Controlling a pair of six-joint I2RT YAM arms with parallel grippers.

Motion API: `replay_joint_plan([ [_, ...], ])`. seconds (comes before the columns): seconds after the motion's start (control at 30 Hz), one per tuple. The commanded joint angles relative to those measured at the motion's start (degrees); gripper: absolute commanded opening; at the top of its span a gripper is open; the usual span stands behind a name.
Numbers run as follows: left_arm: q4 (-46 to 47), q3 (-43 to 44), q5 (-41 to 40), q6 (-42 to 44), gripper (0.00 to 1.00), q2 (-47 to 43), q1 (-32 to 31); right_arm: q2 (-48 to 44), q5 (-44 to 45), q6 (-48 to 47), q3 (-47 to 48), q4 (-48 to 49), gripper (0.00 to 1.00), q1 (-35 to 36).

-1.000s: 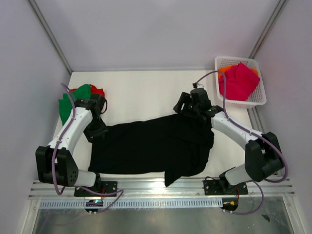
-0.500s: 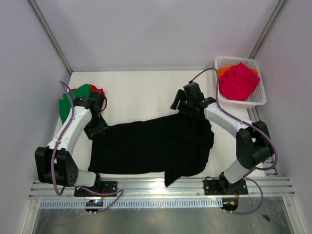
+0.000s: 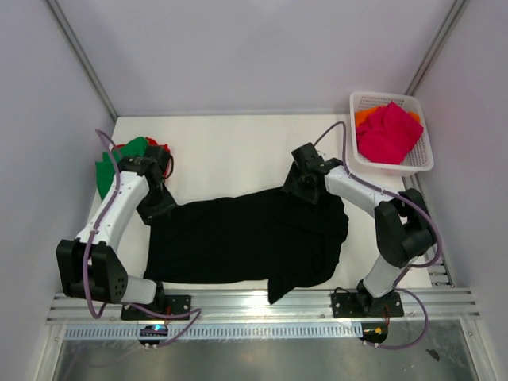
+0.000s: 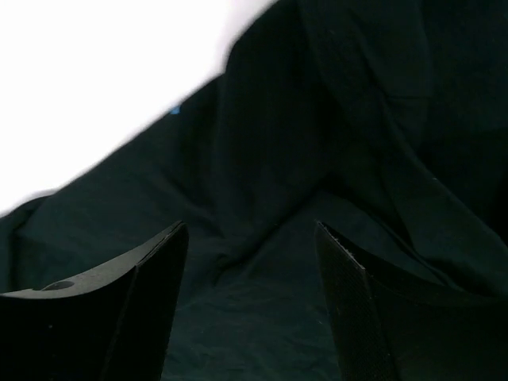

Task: Fold and stack the t-shirts
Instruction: Fold the flattened tshirt in 1/3 of the way

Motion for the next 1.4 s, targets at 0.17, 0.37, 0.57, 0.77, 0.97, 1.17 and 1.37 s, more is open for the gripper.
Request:
replay_joint_plan([
  [0.17, -0.07, 2.46, 0.96, 0.16, 0.56, -2.55, -0.08, 8.53, 5.14, 9.4, 11.65, -14.34, 0.69, 0.27],
  [0.37, -1.64, 4.13, -0.08, 1.13, 0.56, -2.73, -0.08, 8.63, 5.66, 15.39, 11.57, -15.04, 0.69, 0.27],
  [0.57, -3.05, 5.19, -1.23, 2.18, 0.57, -3.78, -0.17, 7.05, 7.51, 18.47, 11.48, -16.98, 0.69, -0.78],
  [0.77, -4.54, 7.21, -2.29, 2.98, 0.57, -4.49, -0.17, 5.2, 9.7, 18.91, 9.2, -17.68, 0.69, -3.68],
  [0.97, -5.6, 9.32, -2.55, 3.15, 0.57, -5.27, -0.08, 1.95, 12.34, 18.83, 4.89, -16.2, 0.69, -6.76],
  [1.17, -5.69, 9.93, -2.46, 3.15, 0.57, -5.89, -0.08, -1.47, 8.03, -0.48, 5.24, -3.03, 0.68, -4.84],
  [1.37, -5.16, 8.88, -1.41, 2.63, 0.57, -5.28, -0.17, -11.57, 10.77, -8.76, 6.03, 2.87, 0.68, -2.02],
])
